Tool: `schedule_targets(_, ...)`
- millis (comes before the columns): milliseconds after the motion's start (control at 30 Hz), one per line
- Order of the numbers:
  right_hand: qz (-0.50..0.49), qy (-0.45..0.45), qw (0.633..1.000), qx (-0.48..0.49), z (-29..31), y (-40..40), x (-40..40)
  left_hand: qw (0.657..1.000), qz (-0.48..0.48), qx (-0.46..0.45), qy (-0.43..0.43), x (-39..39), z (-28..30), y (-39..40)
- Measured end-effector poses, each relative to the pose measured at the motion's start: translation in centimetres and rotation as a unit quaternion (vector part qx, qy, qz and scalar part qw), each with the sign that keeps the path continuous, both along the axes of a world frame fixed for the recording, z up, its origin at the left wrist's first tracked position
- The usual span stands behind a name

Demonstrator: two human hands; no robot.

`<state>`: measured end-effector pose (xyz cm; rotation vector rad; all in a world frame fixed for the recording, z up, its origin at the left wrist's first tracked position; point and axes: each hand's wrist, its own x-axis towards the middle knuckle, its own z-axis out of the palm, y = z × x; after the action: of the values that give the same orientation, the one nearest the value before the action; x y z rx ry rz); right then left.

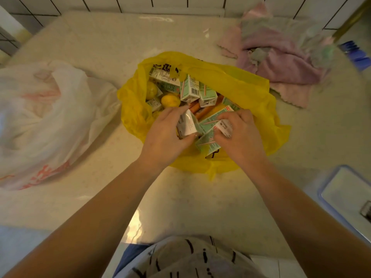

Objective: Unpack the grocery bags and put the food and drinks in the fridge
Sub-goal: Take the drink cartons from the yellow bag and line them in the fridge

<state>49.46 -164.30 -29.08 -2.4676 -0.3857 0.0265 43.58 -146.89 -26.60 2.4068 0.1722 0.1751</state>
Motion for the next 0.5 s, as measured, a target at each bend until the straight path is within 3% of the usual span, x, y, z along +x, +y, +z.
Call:
schedule_targets(167, 0.097, 0.087, 0.991, -0.018, -0.6, -0.3, -0.5, 0.995, -0.081, 0.061, 0.014, 0.2, -0.3, -0.6)
schedule_targets(300, 0.225, 0.183, 0.955, -0.064, -0.4, -1.4, 0.0, 0.993, -0.089, 0.069, 0.021, -0.4, -0.1, -0.3)
schedule_targets(500, 0.252, 0.092, 0.955, -0.130, 1.1, -1.1, 1.5, 0.997, -0.040, 0.038, 0.045, -3.1, 1.1, 0.7)
